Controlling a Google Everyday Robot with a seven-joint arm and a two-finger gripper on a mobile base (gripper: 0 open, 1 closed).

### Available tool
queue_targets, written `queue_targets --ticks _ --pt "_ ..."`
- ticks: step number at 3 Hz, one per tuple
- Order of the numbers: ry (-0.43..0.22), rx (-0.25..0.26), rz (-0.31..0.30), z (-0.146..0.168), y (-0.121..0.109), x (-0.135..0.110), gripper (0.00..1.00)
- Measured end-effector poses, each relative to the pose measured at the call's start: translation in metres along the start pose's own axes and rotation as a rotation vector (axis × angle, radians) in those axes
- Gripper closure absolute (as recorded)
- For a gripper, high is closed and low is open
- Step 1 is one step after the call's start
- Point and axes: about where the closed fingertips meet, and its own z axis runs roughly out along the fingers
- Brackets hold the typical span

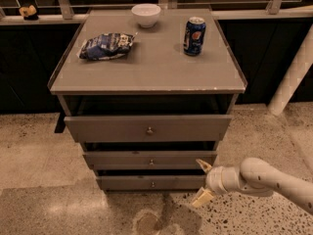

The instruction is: Open middle drawer

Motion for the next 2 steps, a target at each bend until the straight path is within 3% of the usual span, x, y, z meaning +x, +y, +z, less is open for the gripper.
queue_targets --ticks 2 --pt "-0.036 0.065 -0.043 0.019 -0.027 -0.029 0.0"
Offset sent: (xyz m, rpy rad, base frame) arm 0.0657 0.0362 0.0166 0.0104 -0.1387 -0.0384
